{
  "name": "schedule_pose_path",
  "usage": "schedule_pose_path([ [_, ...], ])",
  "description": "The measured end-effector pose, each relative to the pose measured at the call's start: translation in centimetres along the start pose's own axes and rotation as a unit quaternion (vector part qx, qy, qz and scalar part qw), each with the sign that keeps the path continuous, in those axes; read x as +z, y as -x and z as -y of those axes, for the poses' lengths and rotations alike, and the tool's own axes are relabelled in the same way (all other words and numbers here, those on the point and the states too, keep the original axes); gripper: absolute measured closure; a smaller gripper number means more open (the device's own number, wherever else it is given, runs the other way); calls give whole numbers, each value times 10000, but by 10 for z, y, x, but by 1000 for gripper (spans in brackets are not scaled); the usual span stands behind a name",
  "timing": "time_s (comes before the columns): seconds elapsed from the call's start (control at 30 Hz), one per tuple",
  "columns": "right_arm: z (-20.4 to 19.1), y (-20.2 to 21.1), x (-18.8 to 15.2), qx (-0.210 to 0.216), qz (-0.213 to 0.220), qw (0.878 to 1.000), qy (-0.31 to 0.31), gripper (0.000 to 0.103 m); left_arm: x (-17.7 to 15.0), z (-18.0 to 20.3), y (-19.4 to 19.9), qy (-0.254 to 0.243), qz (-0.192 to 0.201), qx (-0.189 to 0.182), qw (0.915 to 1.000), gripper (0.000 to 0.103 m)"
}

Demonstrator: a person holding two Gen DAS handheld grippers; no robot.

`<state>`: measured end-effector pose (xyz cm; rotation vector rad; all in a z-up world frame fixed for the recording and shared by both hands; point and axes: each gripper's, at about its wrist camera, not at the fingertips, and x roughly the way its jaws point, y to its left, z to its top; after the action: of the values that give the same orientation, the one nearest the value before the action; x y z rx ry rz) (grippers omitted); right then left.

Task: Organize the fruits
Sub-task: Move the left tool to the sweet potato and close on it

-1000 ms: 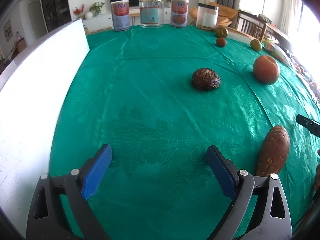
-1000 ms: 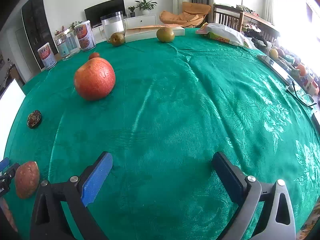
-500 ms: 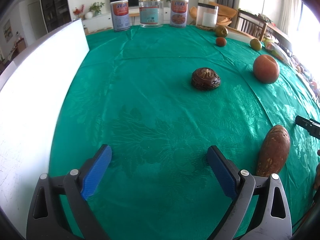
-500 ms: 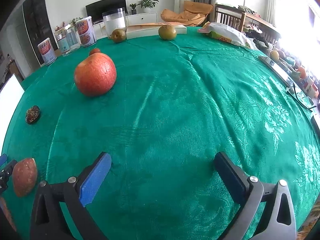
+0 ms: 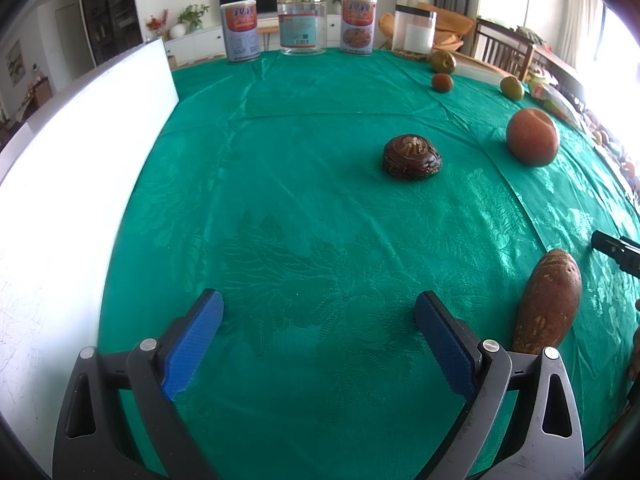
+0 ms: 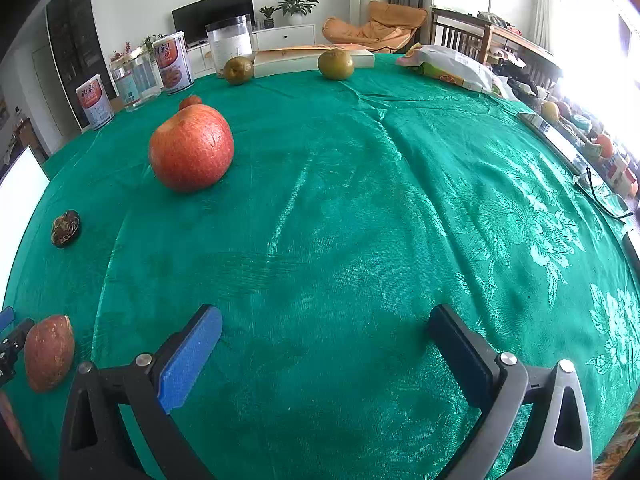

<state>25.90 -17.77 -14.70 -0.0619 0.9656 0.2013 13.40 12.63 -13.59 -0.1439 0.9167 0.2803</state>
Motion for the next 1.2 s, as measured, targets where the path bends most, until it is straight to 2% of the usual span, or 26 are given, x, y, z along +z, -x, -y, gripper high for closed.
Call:
schedule_pose_path([
  [0.43,-1,0,0,15,6,10000,-2,0,0,1,0,-1,1,7,10000,5],
  [0.57,-1,1,-1,16,7,10000,-3,0,0,-1,0,39,21,-114,9999,5],
  [0.6,-1,1,-1,17,8,10000,-5,0,0,-3,3,63,43,-333,9994,6],
  [0.63,-1,1,0,17,8,10000,-5,0,1,-5,8,151,-11,-732,9972,7],
  [0.7,-2,1,-1,15,8,10000,0,0,4,-6,27,306,107,-1551,9874,7],
  [0.77,-2,0,0,15,5,10000,10,0,9,11,50,15,308,-1978,9798,6],
  [0.83,-3,0,0,8,-1,10000,28,0,11,46,59,-756,197,-2211,9721,6],
  [0.9,-4,0,-1,9,-4,10000,45,0,5,83,58,-1583,96,-2042,9660,6],
  [0.97,-3,1,0,35,3,10000,35,0,-4,111,47,-2171,47,-1650,9621,7],
  [1.0,-3,1,0,48,9,10000,26,0,-7,119,41,-2297,18,-1523,9613,7],
  [1.07,-2,1,0,65,15,10000,16,0,-8,125,32,-2243,-42,-1415,9642,9],
  [1.13,-2,1,0,56,12,10000,23,0,-7,122,27,-2005,-104,-1467,9686,28],
  [1.2,-2,1,0,52,11,10000,26,0,-5,116,20,-1783,-239,-1373,9741,59],
])
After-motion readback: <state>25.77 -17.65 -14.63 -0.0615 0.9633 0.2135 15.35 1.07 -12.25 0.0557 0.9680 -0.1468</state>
